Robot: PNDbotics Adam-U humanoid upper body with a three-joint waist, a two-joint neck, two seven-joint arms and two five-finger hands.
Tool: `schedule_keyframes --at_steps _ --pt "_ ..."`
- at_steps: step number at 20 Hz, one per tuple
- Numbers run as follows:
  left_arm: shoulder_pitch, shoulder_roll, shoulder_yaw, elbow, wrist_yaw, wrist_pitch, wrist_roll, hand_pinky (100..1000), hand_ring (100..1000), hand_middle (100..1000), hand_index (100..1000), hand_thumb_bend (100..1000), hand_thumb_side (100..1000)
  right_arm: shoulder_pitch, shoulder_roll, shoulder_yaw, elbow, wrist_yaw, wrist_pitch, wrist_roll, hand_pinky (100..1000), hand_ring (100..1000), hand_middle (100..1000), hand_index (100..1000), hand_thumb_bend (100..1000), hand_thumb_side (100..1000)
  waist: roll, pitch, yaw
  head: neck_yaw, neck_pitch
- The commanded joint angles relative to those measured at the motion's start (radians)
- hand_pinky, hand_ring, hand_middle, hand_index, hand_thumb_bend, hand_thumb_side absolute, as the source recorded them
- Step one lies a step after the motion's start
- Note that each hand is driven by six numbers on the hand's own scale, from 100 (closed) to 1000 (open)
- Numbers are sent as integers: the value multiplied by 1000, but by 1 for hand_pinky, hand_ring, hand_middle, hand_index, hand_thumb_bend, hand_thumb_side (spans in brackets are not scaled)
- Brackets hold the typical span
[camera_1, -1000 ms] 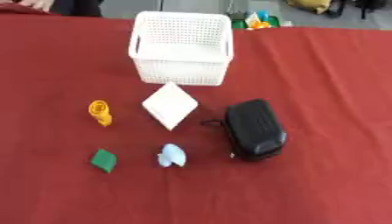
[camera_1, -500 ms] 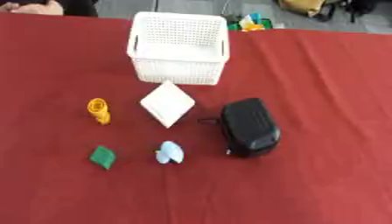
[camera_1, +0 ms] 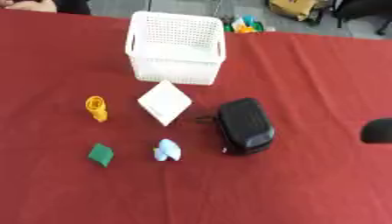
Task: Pick up objects on the table and place them in the box.
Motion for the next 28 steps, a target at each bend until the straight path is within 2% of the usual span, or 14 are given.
schedule_keyframes --at_steps 1,3,7,11,13,16,19,25,28 --pt "-6 22 -8 -20 9 1 -13 596 541 509 725 118 901 -42 -52 35 -17 12 19 73 866 883 859 827 779 1000 -1 -29 4 -15 4" --pt "-6 21 -11 -20 14 1 -20 595 541 509 726 118 901 -79 -37 64 -12 -1 24 129 866 884 859 829 788 1000 -2 -30 9 -26 2" --pt "-8 15 -18 -20 23 4 -37 594 540 508 726 116 900 -199 60 119 74 -27 21 231 874 889 864 839 832 1000 0 -34 17 -47 0" --pt "-6 9 -15 -20 29 5 -44 592 539 508 726 116 901 -266 187 134 177 -28 47 276 891 891 889 893 949 1000 8 -34 15 -50 8" --pt "-6 8 -14 -20 31 5 -45 592 540 508 726 116 900 -277 226 134 196 -24 63 286 896 895 895 912 978 1000 12 -34 13 -48 8" --pt "-9 3 -14 -20 34 5 -47 591 540 520 726 115 898 -290 338 125 228 5 125 299 903 902 894 911 987 1000 23 -34 9 -48 4" --pt "-8 0 -15 -20 37 6 -50 590 540 523 726 114 898 -313 417 132 271 62 170 316 904 908 891 903 987 1000 30 -37 5 -56 0" --pt "-9 -5 -16 -20 41 5 -54 589 540 525 726 112 895 -326 542 144 351 173 193 372 919 919 893 905 987 1000 40 -41 5 -69 -17" --pt "-10 -7 -17 -20 42 6 -58 589 540 526 725 112 896 -322 588 145 378 234 188 353 931 921 893 900 983 1000 41 -42 7 -73 -21"
